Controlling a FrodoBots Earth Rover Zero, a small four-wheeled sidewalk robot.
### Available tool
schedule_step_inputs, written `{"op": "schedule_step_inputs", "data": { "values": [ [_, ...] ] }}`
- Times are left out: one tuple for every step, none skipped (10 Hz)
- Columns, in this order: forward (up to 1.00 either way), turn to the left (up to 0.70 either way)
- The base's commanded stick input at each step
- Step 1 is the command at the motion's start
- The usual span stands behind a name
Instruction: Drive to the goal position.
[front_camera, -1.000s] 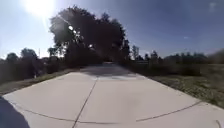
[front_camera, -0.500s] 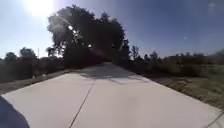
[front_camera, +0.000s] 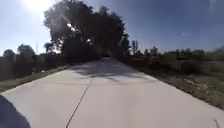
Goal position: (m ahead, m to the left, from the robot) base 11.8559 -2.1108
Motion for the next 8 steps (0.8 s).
{"op": "schedule_step_inputs", "data": {
  "values": [
    [0.70,0.33],
    [0.70,0.08],
    [0.70,0.00],
    [0.70,0.00],
    [0.70,0.00],
    [0.70,0.00],
    [0.70,0.00],
    [0.70,0.00]
  ]
}}
